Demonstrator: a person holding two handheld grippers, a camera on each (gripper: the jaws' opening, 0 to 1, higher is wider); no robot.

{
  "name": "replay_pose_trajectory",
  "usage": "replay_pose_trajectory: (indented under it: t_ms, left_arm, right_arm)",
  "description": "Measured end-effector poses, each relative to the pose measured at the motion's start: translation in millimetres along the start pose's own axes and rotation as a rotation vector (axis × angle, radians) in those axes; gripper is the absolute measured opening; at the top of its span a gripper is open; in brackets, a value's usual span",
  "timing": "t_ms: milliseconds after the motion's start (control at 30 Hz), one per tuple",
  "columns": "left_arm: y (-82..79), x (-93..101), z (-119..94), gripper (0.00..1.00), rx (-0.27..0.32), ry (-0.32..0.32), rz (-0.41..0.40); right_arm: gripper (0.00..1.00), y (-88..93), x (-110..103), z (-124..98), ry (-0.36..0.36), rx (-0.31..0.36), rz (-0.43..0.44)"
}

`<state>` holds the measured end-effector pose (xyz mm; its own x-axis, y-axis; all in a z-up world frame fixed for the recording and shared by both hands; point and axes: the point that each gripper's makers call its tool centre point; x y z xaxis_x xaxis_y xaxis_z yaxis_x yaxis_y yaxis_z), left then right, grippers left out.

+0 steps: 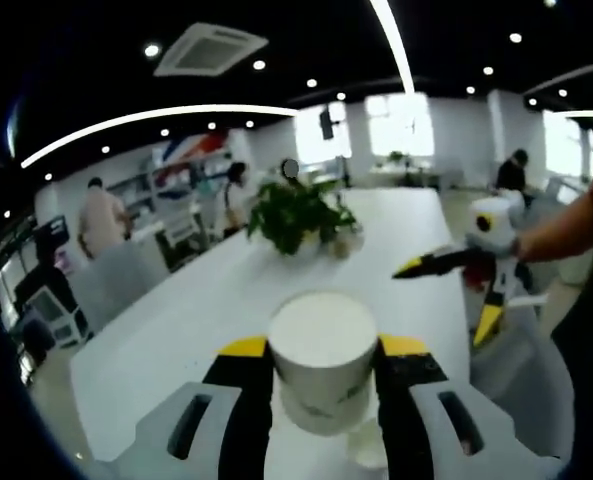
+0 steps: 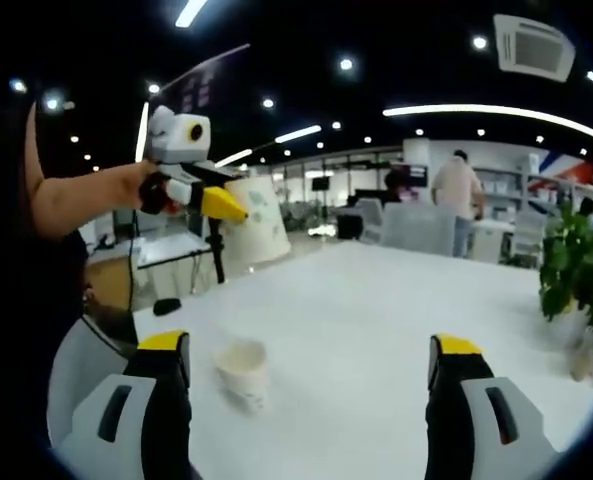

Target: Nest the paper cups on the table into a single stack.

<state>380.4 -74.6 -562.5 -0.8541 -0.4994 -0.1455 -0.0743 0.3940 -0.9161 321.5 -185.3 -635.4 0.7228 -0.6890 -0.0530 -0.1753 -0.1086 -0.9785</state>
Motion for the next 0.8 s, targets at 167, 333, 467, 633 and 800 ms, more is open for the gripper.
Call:
replay_pose_trajectory:
  t_ms: [167,333,467,633,800]
  left_arm:
    - [-2.0,8.1,-4,0.39,0.005,0.008,0.012]
    - [-10.1,17.7,-15,0.39,0.035,0.027,0.005]
    - [-14.2,22.7,-25,0.39,0.051,0.035,0.016]
    - [-17.4,22.4,-29,0.39,0.064,0.033,0.017]
    - [-25.3,21.9,-33,0.39,0.168,0.05,-0.059]
  right_arm:
    - [0.96,-5.7,-4,4,-0.015,0.001,-0.012]
    - [0.93,-13.8,-7,4,-0.024,0.017,-0.015]
    - [0.92,-22.6,-12,5,-0.039,0.034,-0.026]
    - [0.91,-30.8,-14,7,-0.051,0.044,-0.039]
    - [0.88,-41.2,-19,9,-0.078,0.044,-0.053]
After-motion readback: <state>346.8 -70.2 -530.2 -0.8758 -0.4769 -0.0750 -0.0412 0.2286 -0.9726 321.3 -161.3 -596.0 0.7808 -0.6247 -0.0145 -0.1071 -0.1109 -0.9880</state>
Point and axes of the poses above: the point that each gripper's makers call its tool centre point, and the gripper's own axes: z roughly forward along the fingers, x roughly to its right, y roughly out of its underside, and after that the axes turned 5 degrees about -y, right-handed
